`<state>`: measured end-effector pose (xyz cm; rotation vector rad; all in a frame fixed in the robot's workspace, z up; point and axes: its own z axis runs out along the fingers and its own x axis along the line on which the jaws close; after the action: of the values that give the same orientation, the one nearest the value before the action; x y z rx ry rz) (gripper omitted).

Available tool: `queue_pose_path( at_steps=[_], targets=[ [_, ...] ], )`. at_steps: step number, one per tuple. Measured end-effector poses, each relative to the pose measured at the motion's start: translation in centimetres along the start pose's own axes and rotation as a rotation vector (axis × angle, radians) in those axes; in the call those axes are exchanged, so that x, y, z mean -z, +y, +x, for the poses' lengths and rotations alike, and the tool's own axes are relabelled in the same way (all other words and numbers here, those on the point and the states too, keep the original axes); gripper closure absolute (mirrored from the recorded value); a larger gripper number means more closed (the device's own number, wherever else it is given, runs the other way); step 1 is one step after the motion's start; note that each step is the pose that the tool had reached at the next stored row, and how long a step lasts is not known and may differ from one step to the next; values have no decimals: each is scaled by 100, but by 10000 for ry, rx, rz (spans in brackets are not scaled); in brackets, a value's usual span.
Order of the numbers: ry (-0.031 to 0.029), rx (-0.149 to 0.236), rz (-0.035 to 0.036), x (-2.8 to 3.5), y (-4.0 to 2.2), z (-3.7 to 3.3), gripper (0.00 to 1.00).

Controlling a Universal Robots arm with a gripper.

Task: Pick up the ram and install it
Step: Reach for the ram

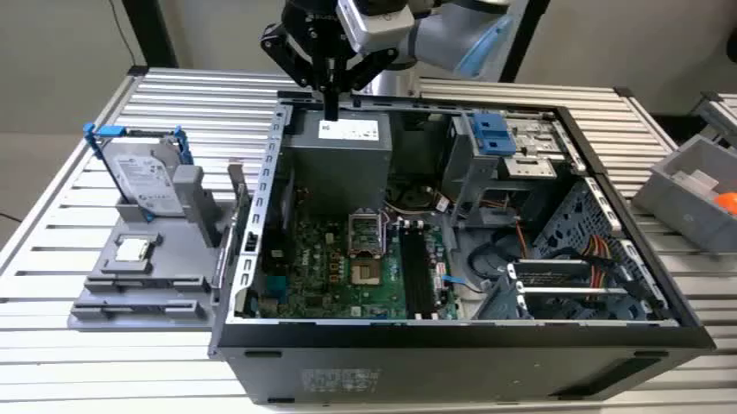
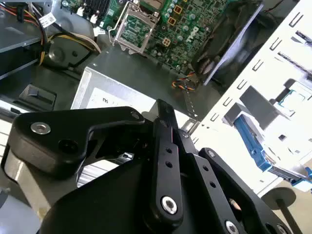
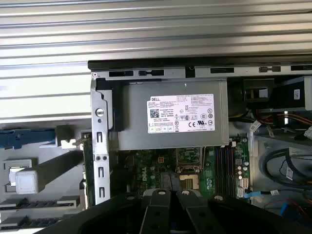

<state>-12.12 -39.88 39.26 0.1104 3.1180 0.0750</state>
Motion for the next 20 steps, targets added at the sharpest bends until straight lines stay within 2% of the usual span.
queue_pose_path(
  at_steps=[10, 20],
  targets=[
    [1, 0, 0, 1, -1, 15, 100],
    [0, 0, 0, 2, -7, 102, 100]
  ],
)
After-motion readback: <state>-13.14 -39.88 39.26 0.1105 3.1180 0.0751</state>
